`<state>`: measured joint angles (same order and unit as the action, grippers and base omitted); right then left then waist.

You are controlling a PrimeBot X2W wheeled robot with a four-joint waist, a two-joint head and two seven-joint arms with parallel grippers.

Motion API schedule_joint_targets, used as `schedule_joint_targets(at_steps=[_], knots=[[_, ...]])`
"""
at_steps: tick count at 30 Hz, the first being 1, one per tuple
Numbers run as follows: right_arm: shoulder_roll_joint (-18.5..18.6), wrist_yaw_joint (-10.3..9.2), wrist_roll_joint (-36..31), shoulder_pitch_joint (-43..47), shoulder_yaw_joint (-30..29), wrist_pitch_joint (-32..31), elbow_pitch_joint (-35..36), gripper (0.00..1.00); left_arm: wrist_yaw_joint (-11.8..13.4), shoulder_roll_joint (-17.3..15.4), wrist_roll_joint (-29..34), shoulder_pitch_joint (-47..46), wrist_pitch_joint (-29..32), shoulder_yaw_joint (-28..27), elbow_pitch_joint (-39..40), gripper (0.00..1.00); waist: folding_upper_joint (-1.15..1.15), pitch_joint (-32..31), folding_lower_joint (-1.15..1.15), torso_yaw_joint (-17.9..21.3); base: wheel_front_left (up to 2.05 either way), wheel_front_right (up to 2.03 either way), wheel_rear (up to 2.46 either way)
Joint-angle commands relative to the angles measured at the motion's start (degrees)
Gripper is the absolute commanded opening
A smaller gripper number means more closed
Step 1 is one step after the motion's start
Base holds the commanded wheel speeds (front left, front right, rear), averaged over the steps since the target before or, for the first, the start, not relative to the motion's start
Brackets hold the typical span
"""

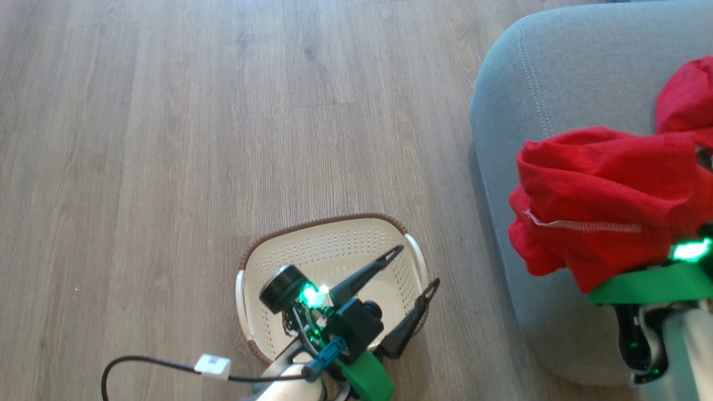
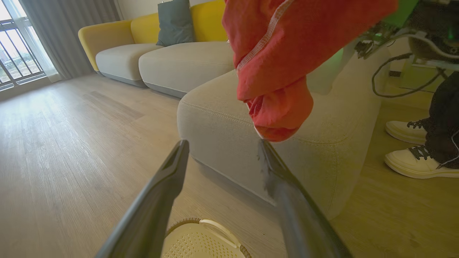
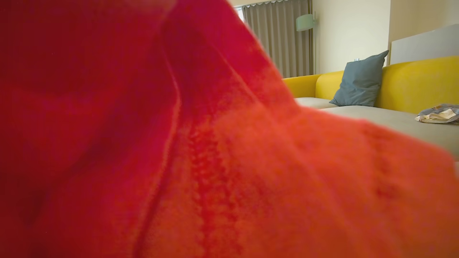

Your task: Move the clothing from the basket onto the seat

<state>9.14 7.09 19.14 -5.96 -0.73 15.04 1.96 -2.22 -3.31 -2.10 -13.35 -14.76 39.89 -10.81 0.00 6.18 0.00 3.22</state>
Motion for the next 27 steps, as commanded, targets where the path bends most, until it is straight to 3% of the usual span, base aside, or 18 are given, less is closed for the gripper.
schedule_joint_targets(at_steps=[1,27], knots=[[0.11,0.40,-0.16,-0.62,0.48,-0.04,1.92,0.00,-0.14,-0.03,0.45,-0.69,-0.24,-1.92,1.43,1.00,0.00,0.01,0.00,-0.01,0.00,0.00,0.00],[-1.82,0.40,-0.02,1.00,-1.60,-0.04,-1.32,0.00,-0.86,0.18,0.91,1.89,-0.24,-2.95,-1.53,1.00,0.00,-1.18,0.00,0.94,0.00,0.00,0.00]])
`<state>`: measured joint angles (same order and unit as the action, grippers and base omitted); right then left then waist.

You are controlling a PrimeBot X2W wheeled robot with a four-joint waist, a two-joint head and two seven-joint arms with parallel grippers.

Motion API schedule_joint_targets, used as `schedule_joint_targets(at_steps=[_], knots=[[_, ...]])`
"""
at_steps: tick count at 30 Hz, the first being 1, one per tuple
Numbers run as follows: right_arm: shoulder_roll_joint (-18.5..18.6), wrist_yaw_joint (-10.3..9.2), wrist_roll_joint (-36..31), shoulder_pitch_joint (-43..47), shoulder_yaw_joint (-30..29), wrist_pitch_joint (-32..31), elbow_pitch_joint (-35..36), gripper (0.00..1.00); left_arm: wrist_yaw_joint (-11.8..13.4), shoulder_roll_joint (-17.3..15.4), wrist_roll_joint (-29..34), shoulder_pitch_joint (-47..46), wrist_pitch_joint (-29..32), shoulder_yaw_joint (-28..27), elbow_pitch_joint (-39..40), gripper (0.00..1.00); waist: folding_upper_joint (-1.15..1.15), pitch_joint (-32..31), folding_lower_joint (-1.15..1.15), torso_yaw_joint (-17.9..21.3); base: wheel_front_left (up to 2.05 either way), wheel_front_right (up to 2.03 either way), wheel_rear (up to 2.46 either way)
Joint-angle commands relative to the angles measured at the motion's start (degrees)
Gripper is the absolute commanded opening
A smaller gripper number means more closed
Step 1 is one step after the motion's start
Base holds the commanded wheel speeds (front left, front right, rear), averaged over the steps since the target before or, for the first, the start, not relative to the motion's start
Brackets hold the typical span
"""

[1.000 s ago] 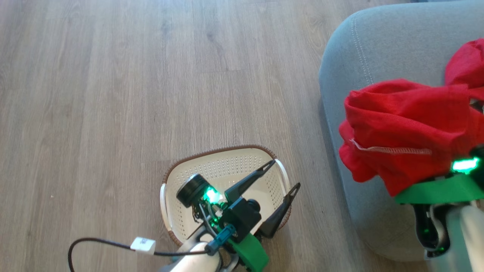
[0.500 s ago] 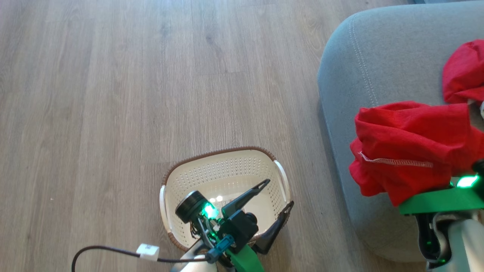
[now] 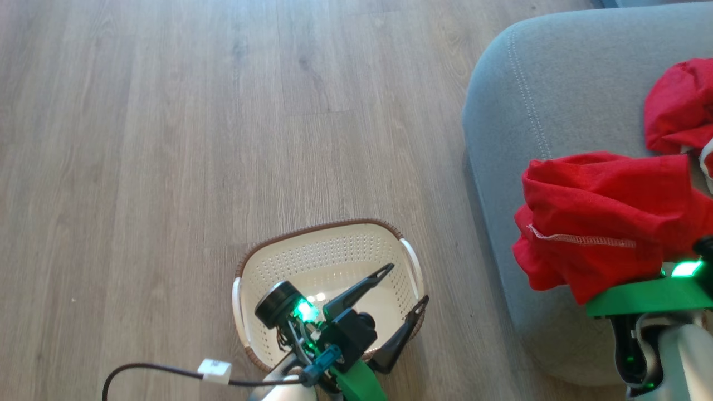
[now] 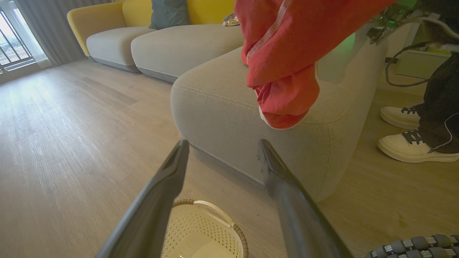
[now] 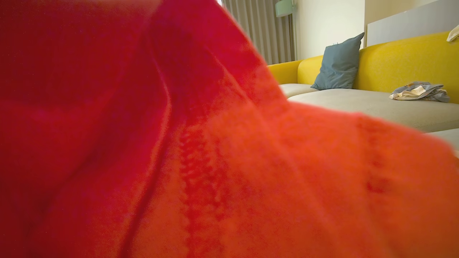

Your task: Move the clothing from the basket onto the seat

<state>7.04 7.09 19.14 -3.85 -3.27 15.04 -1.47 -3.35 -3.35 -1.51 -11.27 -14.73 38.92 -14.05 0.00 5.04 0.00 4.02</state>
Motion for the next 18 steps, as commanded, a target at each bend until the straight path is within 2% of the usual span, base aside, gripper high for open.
schedule_joint_targets(at_steps=[1,12,18], knots=[[0.34,0.40,0.00,-1.14,0.90,-0.04,2.20,0.00,0.32,0.22,0.31,-0.17,-0.27,-2.04,1.78,1.00,0.00,-0.05,0.00,0.33,0.00,0.00,0.00],[1.24,0.40,-0.38,-2.46,0.07,-0.04,3.46,0.00,0.41,0.32,0.31,-1.18,-0.27,-2.30,2.32,1.00,0.00,1.06,0.00,5.30,0.00,0.00,0.00],[1.06,0.40,-0.15,-3.45,-1.47,-0.04,4.58,0.00,0.23,0.37,0.57,-2.60,-0.27,-1.76,2.58,1.00,0.00,2.72,0.00,10.50,0.00,0.00,0.00]])
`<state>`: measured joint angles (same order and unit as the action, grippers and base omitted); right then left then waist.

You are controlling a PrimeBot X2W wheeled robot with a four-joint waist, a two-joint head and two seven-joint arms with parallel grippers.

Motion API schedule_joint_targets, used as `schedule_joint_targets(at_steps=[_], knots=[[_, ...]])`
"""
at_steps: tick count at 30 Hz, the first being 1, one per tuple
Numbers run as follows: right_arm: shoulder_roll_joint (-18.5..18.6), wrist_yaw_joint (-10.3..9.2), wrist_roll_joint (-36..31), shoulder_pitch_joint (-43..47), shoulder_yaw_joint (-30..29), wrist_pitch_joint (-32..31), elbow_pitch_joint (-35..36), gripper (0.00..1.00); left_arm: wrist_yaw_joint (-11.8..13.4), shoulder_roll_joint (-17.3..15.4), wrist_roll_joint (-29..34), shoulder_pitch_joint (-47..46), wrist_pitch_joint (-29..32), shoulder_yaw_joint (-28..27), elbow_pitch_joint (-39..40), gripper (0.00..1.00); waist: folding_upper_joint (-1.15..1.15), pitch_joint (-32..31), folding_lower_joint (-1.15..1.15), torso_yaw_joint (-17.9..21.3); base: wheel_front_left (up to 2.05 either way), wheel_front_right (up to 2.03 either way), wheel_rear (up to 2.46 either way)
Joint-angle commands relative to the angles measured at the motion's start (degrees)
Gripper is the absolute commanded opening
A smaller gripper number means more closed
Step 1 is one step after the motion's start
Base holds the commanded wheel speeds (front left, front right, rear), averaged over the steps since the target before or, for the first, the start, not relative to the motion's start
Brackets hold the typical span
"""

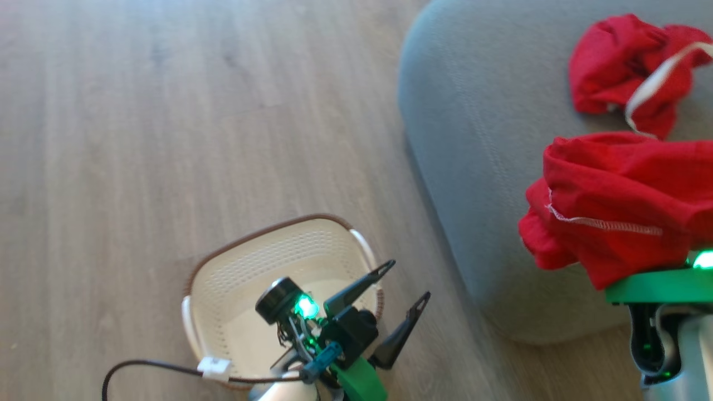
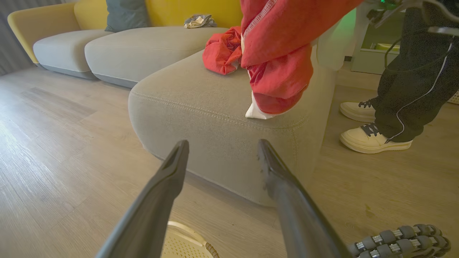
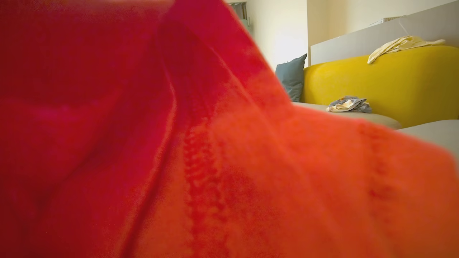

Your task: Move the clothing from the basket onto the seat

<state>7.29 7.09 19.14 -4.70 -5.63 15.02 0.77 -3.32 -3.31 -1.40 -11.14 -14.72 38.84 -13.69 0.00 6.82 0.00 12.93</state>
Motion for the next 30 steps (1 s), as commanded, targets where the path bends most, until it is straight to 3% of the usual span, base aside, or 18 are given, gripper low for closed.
schedule_joint_targets(at_steps=[1,9,16,30], knots=[[0.74,0.40,-0.12,-2.70,0.71,-0.02,2.49,0.00,0.20,0.34,0.52,-3.02,-0.28,-1.61,2.20,1.00,0.00,1.23,0.00,2.52,0.00,0.00,0.00],[-0.75,0.40,0.05,-3.59,0.31,-0.02,3.17,0.00,-0.20,-0.06,1.15,-5.12,-0.28,-1.04,2.03,1.00,0.00,3.77,0.00,11.62,0.00,0.00,0.00],[-2.07,0.40,0.28,-3.28,-1.32,-0.02,2.96,0.00,-0.60,-0.57,1.38,-6.45,-0.28,-0.12,1.72,1.00,0.00,4.94,0.00,16.64,0.00,0.00,0.00],[-3.56,0.40,0.25,-2.21,-4.97,-0.02,3.97,0.00,-1.15,-0.35,0.81,-7.81,-0.28,1.53,1.24,1.00,0.00,6.05,0.00,17.65,0.00,0.00,0.00]])
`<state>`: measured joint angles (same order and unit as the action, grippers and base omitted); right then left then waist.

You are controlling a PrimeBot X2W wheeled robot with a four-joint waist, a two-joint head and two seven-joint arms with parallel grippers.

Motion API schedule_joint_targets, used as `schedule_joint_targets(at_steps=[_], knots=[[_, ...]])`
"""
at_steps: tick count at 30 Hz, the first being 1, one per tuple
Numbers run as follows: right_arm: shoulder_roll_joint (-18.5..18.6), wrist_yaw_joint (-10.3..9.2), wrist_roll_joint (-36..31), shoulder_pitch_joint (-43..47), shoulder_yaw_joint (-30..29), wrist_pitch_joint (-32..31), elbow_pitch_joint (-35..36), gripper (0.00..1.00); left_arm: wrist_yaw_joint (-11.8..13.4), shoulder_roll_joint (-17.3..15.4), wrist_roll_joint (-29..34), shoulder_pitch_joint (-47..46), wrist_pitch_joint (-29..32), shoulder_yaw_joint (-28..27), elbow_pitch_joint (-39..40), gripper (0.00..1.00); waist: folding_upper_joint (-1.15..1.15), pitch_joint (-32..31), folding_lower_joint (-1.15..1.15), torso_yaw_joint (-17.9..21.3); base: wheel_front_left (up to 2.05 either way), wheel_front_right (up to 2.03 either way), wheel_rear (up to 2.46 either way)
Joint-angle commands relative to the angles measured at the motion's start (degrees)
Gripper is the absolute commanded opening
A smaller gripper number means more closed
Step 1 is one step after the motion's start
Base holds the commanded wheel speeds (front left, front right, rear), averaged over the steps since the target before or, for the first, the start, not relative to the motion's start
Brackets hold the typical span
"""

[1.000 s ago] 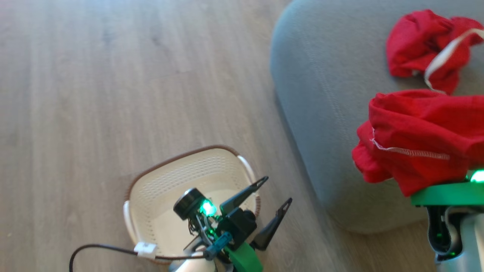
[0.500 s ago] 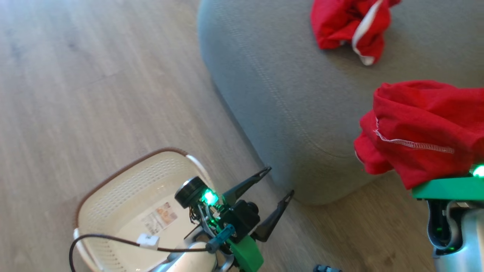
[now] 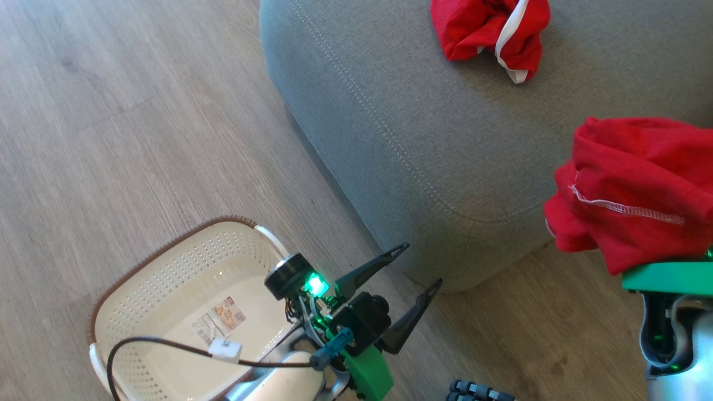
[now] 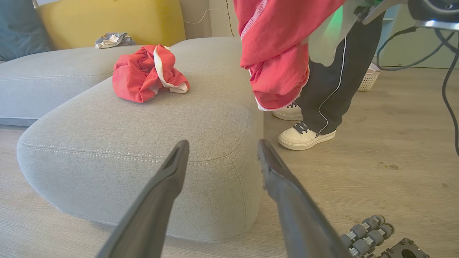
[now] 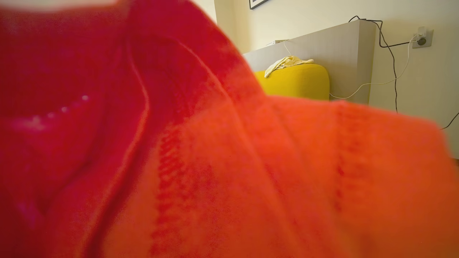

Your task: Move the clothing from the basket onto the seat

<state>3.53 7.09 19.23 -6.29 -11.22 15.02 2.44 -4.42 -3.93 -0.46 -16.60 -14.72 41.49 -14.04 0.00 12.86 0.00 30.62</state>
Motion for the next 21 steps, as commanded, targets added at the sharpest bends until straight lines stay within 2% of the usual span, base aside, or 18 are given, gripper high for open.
schedule_joint_targets(at_steps=[1,11,21], knots=[[0.16,0.40,0.17,-0.69,0.60,-0.02,2.29,0.00,-0.02,0.27,-0.13,-2.34,-0.28,-1.11,1.59,1.00,0.00,0.04,0.00,-0.06,0.00,0.00,0.00],[1.32,0.40,0.28,-4.23,0.53,-0.02,3.17,0.00,0.80,-0.45,0.66,-3.44,-0.28,-1.13,2.20,1.00,0.00,2.87,0.00,-0.82,0.00,0.00,0.00],[7.31,0.40,1.51,-15.77,-3.46,-0.02,4.96,0.00,1.02,-2.66,2.00,-7.13,-0.28,0.25,2.37,1.00,0.00,10.55,0.00,-3.10,0.00,0.00,0.00]])
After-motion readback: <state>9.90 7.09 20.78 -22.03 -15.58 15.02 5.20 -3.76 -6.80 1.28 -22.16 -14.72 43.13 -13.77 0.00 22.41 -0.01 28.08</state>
